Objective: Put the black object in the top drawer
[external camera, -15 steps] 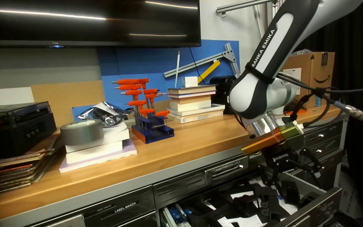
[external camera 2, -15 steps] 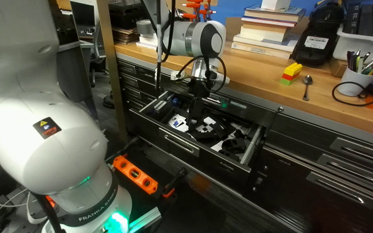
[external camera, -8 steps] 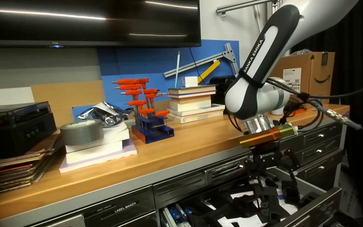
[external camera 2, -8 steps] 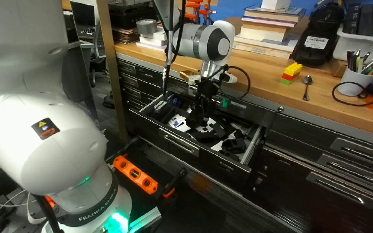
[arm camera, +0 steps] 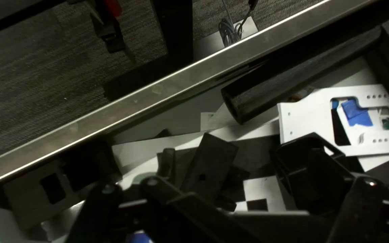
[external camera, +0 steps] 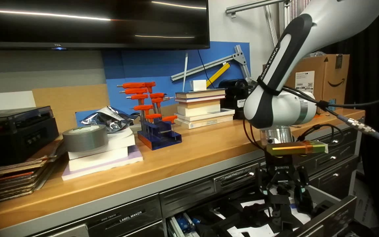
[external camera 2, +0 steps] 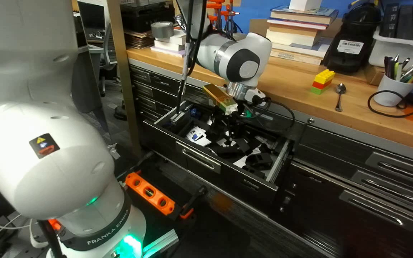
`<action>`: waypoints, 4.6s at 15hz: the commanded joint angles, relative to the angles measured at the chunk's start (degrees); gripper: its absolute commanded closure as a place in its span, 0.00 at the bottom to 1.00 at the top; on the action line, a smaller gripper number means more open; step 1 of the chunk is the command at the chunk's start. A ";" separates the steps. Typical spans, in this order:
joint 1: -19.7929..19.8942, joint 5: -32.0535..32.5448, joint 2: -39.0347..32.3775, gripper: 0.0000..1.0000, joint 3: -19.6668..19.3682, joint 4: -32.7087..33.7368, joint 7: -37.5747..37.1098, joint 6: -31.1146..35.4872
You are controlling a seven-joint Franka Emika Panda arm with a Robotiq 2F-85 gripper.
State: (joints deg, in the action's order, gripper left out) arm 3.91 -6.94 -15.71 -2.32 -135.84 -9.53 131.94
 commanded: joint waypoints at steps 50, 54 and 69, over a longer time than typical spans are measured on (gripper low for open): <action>0.58 -16.01 3.45 0.00 -6.29 -10.25 -63.51 13.91; 3.59 -21.94 2.85 0.00 -5.64 -9.90 -58.33 15.28; 4.52 -22.13 -1.06 0.00 -8.23 -7.91 -46.50 15.63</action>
State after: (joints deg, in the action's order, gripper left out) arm 8.41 -30.92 -15.26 -9.43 -145.51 -54.07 149.42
